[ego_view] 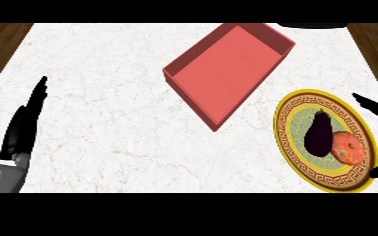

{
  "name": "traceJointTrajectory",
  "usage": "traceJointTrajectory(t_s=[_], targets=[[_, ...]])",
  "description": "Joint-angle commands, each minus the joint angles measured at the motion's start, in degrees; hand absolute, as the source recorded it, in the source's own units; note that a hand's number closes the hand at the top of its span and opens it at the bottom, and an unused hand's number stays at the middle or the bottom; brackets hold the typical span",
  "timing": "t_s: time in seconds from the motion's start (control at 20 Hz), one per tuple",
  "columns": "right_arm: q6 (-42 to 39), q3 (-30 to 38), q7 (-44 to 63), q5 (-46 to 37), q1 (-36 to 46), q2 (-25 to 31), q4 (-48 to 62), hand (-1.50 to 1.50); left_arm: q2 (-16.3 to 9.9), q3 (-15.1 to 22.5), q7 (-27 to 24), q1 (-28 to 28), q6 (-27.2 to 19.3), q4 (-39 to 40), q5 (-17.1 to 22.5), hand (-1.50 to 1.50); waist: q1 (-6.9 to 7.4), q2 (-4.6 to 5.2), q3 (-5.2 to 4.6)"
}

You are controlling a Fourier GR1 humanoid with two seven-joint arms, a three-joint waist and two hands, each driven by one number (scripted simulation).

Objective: Pick the eggplant from the plate and place it in the cardboard box

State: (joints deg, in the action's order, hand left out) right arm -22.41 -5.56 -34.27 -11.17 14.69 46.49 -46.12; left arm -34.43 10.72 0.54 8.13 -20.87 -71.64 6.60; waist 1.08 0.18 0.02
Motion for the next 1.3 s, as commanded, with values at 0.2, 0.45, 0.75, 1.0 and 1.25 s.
traceJointTrajectory(t_s=[0.2,0.45,0.75,1.0,1.25], targets=[[-0.6,-4.1,7.9,-8.2,6.7,-5.1,1.8,-1.50,-2.0,-5.3,-1.7,-0.7,5.0,1.2,0.1,0.00,-0.65,-0.11,-0.04],[-1.0,-1.7,5.0,-12.3,8.3,-6.4,6.7,-1.50,3.9,-3.8,3.9,-3.6,0.5,-5.4,-6.4,0.00,-0.66,-0.14,0.01],[-5.2,0.1,3.9,-14.5,11.7,-5.1,8.6,-1.50,3.1,-7.6,4.3,-3.1,4.6,-6.0,-6.9,0.00,-0.66,-0.18,0.00],[-5.5,1.8,3.1,-13.4,6.7,-7.3,2.1,-1.50,6.1,-8.6,0.6,-2.8,5.5,-1.6,-9.5,0.00,-1.15,-0.23,-0.03],[-7.6,3.3,7.4,-11.9,4.3,-10.1,-6.7,-1.50,7.3,-10.7,2.7,-4.1,6.2,-4.2,-10.1,0.00,-1.18,-0.29,-0.04]])
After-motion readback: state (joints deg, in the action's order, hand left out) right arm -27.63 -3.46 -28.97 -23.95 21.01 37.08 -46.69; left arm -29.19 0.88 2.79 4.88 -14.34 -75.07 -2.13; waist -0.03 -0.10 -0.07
